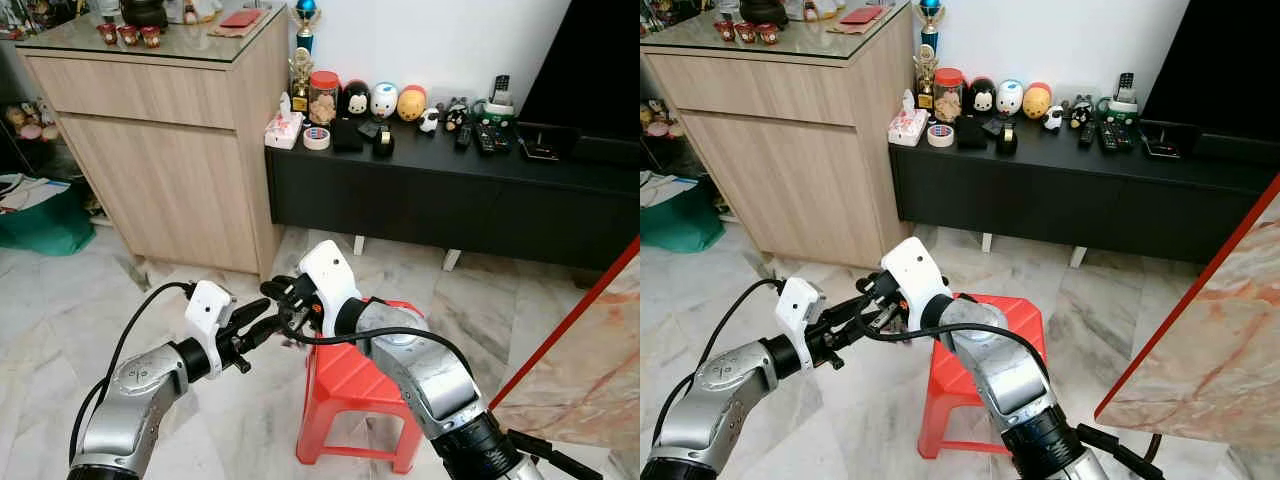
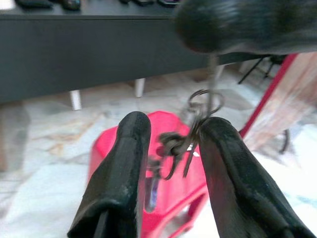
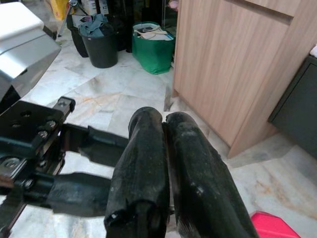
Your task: Hang keys on a hook
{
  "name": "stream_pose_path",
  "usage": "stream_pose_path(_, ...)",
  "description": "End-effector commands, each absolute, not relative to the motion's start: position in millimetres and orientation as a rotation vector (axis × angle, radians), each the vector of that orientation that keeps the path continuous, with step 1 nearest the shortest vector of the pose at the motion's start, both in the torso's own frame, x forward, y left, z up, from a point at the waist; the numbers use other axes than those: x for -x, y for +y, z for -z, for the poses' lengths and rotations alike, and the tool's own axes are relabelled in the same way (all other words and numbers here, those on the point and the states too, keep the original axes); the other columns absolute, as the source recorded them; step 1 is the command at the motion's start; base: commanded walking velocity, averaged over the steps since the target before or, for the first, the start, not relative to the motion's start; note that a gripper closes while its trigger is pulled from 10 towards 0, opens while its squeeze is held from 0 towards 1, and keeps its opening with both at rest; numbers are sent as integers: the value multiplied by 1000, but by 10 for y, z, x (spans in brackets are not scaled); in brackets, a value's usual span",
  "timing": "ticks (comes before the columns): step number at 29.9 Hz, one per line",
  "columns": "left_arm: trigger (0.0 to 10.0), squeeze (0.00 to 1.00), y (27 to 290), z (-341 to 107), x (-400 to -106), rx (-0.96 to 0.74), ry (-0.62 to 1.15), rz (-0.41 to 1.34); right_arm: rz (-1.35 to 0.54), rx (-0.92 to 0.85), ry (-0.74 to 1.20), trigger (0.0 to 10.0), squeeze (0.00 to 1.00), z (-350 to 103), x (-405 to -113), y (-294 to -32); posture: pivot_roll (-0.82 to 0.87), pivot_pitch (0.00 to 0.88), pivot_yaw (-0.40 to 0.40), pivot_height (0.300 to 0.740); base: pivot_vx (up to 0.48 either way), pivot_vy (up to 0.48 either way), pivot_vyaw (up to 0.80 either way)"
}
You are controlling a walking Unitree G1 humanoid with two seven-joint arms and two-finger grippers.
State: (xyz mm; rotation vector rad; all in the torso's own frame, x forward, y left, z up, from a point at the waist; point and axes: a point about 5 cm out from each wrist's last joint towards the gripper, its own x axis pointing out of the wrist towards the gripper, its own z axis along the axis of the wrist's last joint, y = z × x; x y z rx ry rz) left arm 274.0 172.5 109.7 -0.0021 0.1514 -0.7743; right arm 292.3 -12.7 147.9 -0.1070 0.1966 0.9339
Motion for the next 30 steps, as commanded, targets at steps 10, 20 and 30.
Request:
stream_pose_path(10, 10000, 0, 1659, -1053, -2710, -30, 185, 807, -947, 127, 177, 10000, 0, -1532, -2932, -101, 3, 66, -52, 740, 0, 0, 0)
stream_pose_path(20, 7647, 0, 1660, -992, -2726, -79, 197, 769, -945, 128, 173, 10000, 0, -1546, -2942, -98, 2, 66, -52, 740, 0, 0, 0)
stream_pose_path(30, 7647, 0, 1670, -1058, -2769, -66, 149, 746, -952, 128, 173, 10000, 0, -1545, -2936, -84, 2, 66, -52, 740, 0, 0, 0)
